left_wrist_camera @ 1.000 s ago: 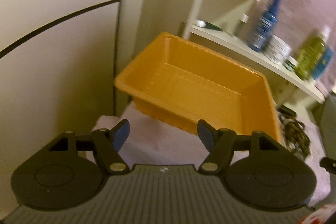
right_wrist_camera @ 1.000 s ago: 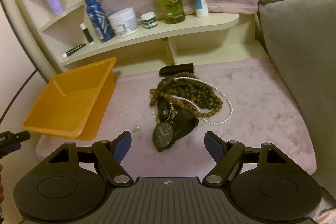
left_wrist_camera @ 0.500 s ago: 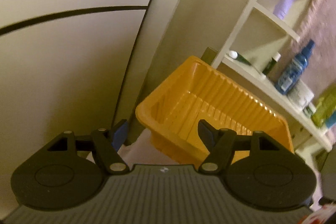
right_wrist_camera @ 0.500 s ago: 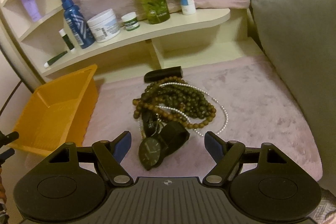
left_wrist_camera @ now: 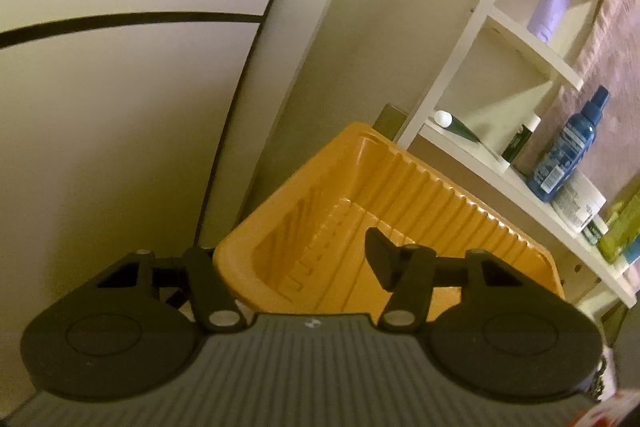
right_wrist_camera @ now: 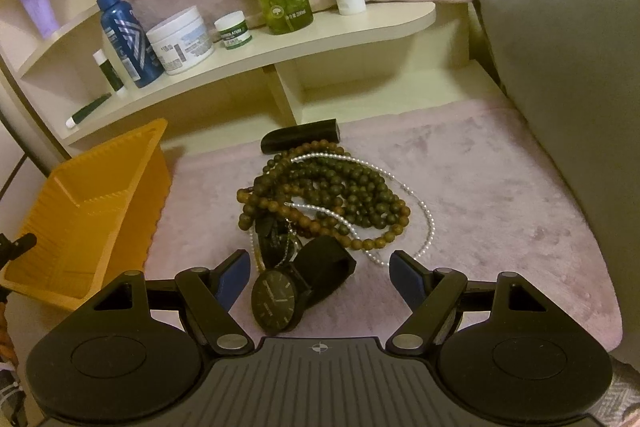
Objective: Organize jewelry
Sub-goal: 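Grasp the orange tray rim with the left tool and tilt it up, then grasp the black wristwatch with the right tool while the left tool holds the tray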
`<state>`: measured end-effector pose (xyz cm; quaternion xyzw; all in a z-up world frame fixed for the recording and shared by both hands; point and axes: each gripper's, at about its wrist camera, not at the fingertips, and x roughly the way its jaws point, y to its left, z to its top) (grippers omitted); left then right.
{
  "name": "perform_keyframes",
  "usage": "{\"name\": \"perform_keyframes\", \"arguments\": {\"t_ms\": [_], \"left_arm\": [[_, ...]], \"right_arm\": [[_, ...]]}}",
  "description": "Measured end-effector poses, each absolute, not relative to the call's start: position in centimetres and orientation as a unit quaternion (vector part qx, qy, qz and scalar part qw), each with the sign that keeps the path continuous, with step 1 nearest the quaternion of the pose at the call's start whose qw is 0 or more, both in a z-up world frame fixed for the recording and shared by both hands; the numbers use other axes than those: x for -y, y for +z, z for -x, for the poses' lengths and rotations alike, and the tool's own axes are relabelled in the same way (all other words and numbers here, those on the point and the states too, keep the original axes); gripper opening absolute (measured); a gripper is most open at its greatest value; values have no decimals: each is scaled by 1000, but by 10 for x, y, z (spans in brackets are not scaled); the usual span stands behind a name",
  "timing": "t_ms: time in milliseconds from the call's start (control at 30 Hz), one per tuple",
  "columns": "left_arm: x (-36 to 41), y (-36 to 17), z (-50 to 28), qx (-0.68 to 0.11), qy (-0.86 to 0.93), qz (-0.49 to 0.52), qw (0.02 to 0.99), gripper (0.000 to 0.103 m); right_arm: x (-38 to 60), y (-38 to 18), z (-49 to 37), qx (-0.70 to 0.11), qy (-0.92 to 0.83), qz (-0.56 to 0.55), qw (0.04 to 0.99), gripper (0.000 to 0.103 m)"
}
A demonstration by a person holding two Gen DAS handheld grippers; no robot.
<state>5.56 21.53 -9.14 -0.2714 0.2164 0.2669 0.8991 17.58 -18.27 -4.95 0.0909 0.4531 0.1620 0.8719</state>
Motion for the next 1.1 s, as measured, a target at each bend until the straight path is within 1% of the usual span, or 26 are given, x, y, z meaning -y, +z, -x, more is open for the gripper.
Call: {"name": "perform_keyframes", "arguments": {"t_ms": [33,100,133,300,533,600,767,833,900,1100], "left_arm": [[-214,-91,-56,-215,269,267,900,51],[-213,-91,-54,-213,273,261,901,40],[-214,-91,-53,-213,275,259,901,38],[-214,-88,-46,-213,280,242,904,13],[-205,-73,-38,-204,268,203,919,10],[-205,-67,-37,-200,264,206,921,10],[-203,-55,-35,-189,260,200,926,10],[-202,-52,-34,-189,258,193,928,10],[-198,-47,-35,-190,257,181,930,10],[-189,-34,-35,-179,256,166,935,10]], "right_arm": [[182,-50,-176,-454,162,-91,871,77],[182,-50,-177,-454,164,-91,871,77],[182,-50,-176,-453,166,-91,871,77],[178,-48,-170,-449,180,-82,871,77],[174,-54,-162,-458,188,-79,865,76],[173,-57,-163,-463,191,-82,862,72],[162,-65,-166,-471,195,-66,858,70],[157,-69,-166,-473,197,-62,856,65],[152,-73,-167,-477,190,-52,857,59],[140,-76,-165,-478,162,-38,863,58]]}}
